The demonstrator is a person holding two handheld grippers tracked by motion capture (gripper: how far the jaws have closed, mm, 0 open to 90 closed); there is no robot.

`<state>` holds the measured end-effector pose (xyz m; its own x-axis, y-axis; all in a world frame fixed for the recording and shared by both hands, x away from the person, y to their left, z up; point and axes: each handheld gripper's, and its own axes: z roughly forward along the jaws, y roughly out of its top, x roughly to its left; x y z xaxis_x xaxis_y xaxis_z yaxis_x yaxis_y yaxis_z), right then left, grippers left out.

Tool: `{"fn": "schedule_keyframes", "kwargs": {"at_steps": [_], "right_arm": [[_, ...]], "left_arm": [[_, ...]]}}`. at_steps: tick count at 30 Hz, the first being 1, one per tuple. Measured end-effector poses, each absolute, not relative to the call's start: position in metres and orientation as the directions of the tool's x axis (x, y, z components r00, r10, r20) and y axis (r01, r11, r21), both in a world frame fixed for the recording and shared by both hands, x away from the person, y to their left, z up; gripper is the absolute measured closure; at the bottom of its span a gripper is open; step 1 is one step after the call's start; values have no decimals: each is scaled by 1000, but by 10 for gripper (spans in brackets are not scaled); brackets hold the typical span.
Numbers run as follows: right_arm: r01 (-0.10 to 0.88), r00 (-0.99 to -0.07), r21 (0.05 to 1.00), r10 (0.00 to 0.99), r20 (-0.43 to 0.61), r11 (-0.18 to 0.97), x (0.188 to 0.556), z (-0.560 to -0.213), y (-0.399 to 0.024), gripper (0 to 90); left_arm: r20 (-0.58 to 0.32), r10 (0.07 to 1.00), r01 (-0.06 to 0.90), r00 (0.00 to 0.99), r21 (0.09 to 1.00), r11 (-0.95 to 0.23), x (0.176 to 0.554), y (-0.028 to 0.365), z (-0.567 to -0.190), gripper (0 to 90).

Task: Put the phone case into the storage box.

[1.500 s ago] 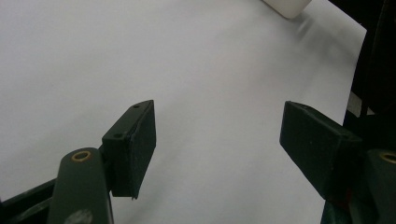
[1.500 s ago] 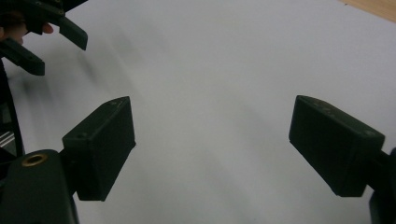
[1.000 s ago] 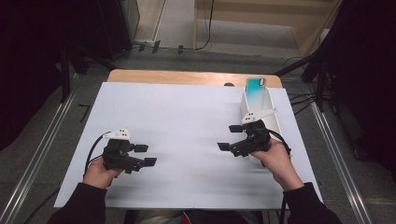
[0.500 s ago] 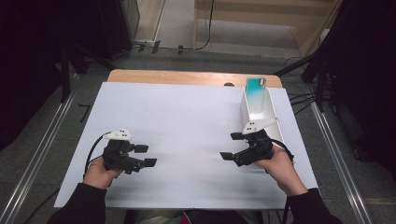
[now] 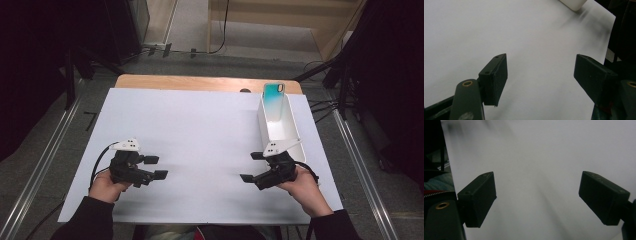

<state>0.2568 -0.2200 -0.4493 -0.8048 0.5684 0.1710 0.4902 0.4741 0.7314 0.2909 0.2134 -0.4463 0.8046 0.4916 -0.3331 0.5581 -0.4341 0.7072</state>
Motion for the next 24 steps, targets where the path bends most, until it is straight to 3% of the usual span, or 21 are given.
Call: {"fn": "schedule_keyframes", "kwargs": {"at_steps": [24], "right_arm": [[453, -834, 743, 529, 157, 493, 224, -466, -238, 131]], "left_arm": [[-332, 490, 555, 806, 713, -429, 281, 220, -445, 269]]}}
